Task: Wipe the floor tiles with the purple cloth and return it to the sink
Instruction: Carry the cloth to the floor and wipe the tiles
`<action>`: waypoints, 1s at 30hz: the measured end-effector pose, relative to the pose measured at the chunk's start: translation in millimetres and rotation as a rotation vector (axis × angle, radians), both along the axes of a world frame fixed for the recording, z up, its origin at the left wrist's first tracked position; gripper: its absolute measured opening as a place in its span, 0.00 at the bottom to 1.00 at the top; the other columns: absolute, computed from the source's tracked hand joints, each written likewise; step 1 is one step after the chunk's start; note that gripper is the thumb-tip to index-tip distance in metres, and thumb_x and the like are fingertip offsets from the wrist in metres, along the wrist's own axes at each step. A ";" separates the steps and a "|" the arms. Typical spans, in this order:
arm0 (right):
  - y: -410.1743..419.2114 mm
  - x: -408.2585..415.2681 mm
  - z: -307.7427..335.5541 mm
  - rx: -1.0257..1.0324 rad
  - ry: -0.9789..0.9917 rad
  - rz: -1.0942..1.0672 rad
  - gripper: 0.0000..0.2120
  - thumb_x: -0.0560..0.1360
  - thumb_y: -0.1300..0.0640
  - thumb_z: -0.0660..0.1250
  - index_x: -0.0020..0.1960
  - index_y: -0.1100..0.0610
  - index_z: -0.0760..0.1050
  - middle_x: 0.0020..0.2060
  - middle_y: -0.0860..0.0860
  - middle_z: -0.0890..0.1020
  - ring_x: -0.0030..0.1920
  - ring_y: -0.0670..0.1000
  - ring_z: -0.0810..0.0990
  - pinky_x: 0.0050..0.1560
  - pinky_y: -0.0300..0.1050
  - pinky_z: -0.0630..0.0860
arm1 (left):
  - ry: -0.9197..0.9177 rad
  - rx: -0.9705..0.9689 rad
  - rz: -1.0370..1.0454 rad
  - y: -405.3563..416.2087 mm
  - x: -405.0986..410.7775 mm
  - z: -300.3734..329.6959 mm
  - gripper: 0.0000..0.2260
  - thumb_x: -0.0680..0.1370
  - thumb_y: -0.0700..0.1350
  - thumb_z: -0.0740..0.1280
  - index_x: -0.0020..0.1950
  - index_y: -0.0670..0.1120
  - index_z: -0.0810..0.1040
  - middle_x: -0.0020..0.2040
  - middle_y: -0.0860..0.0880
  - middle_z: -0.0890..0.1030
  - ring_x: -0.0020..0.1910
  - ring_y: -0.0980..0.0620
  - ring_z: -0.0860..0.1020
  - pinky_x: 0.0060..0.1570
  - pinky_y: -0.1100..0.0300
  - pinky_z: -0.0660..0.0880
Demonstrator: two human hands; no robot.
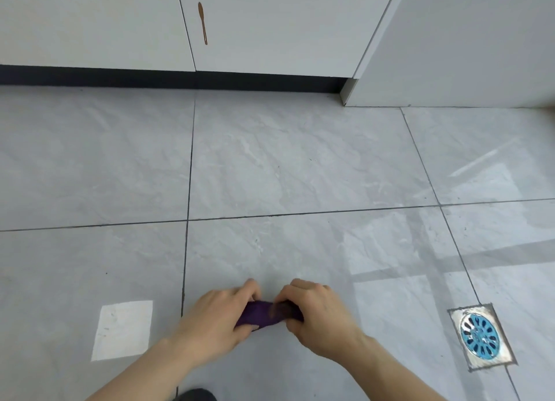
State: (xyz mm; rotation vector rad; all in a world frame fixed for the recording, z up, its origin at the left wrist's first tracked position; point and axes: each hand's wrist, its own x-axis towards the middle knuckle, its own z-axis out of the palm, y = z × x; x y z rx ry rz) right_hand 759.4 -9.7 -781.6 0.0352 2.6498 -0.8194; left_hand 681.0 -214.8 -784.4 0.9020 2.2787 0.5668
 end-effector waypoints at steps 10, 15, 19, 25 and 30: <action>-33.3 -5.0 3.3 -0.481 0.152 -0.765 0.22 0.75 0.63 0.65 0.63 0.41 0.70 0.62 0.40 0.71 0.61 0.33 0.72 0.57 0.34 0.73 | -0.245 0.185 0.598 38.3 11.1 11.2 0.16 0.73 0.44 0.71 0.49 0.57 0.66 0.44 0.56 0.81 0.41 0.56 0.80 0.40 0.57 0.77; -39.3 -0.9 -16.4 -0.298 0.190 -0.665 0.31 0.76 0.41 0.70 0.75 0.45 0.63 0.70 0.37 0.68 0.72 0.40 0.68 0.67 0.37 0.69 | -0.465 0.145 0.348 40.9 18.4 10.2 0.12 0.70 0.42 0.63 0.49 0.57 0.71 0.46 0.58 0.81 0.47 0.62 0.81 0.49 0.59 0.78; -33.3 2.3 -46.3 -0.038 0.241 -0.364 0.39 0.79 0.34 0.63 0.81 0.52 0.56 0.81 0.43 0.57 0.83 0.45 0.49 0.81 0.51 0.56 | 0.185 0.070 0.260 0.9 -22.0 -22.3 0.21 0.72 0.45 0.59 0.63 0.57 0.76 0.65 0.59 0.78 0.66 0.54 0.74 0.67 0.58 0.67; -44.0 -21.4 -75.3 0.130 0.340 -0.250 0.41 0.79 0.33 0.62 0.81 0.58 0.58 0.82 0.54 0.57 0.83 0.55 0.52 0.80 0.57 0.56 | 0.474 -0.195 0.233 -10.0 -77.9 -62.8 0.32 0.83 0.60 0.50 0.84 0.46 0.52 0.85 0.47 0.53 0.84 0.46 0.51 0.81 0.41 0.50; -38.3 -65.1 -83.6 0.148 0.412 -0.162 0.42 0.79 0.36 0.64 0.80 0.63 0.58 0.81 0.59 0.59 0.82 0.58 0.54 0.80 0.59 0.60 | 0.485 -0.250 0.232 -11.9 -82.3 -81.1 0.34 0.82 0.61 0.51 0.84 0.46 0.49 0.85 0.47 0.52 0.84 0.46 0.48 0.81 0.40 0.53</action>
